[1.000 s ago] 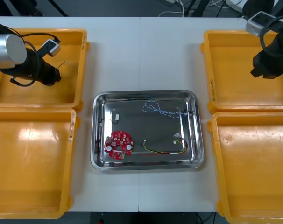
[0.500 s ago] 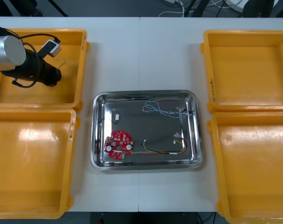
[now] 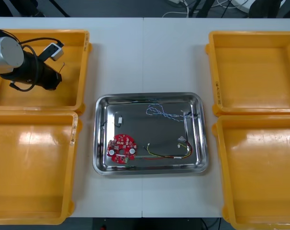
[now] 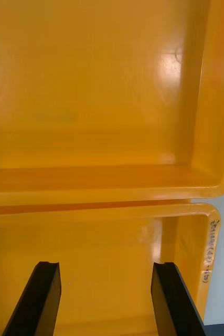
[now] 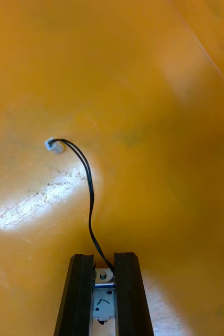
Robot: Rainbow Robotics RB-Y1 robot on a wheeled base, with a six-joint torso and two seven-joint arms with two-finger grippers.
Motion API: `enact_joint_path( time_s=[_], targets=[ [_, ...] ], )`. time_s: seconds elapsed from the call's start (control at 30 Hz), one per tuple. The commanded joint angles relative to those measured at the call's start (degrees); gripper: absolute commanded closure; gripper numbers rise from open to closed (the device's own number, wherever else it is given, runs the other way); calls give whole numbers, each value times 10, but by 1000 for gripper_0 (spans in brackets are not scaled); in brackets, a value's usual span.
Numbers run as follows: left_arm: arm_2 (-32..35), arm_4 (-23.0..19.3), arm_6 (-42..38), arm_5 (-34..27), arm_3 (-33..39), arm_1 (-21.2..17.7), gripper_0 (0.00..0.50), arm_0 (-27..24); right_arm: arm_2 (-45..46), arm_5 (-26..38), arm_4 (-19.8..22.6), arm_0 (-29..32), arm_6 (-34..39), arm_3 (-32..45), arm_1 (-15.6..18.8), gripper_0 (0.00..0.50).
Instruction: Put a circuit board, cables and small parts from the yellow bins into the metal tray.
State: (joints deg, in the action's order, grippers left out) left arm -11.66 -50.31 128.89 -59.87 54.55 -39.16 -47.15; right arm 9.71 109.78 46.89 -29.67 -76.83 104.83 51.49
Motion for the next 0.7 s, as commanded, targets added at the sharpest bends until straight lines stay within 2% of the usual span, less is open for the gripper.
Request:
enact_joint_path(
  time_s=[0.03,0.1,0.27,0.37,0.7],
  targets=[
    [1,6,44,-25,27,-32,499,12,36,2,0,29,29,43,10,0],
    [12,11,44,-45,36,-32,500,12,36,2,-1,36,33,51,10,0],
    [35,55,32,-96,74,-32,500,12,36,2,5,53,48,70,10,0],
    [49,72,22,-124,93,-32,500,12,37,2,16,63,78,82,8,0],
    [59,101,-94,-209,187,-20,500,12,51,-7,22,121,91,124,-1,0]
  ],
)
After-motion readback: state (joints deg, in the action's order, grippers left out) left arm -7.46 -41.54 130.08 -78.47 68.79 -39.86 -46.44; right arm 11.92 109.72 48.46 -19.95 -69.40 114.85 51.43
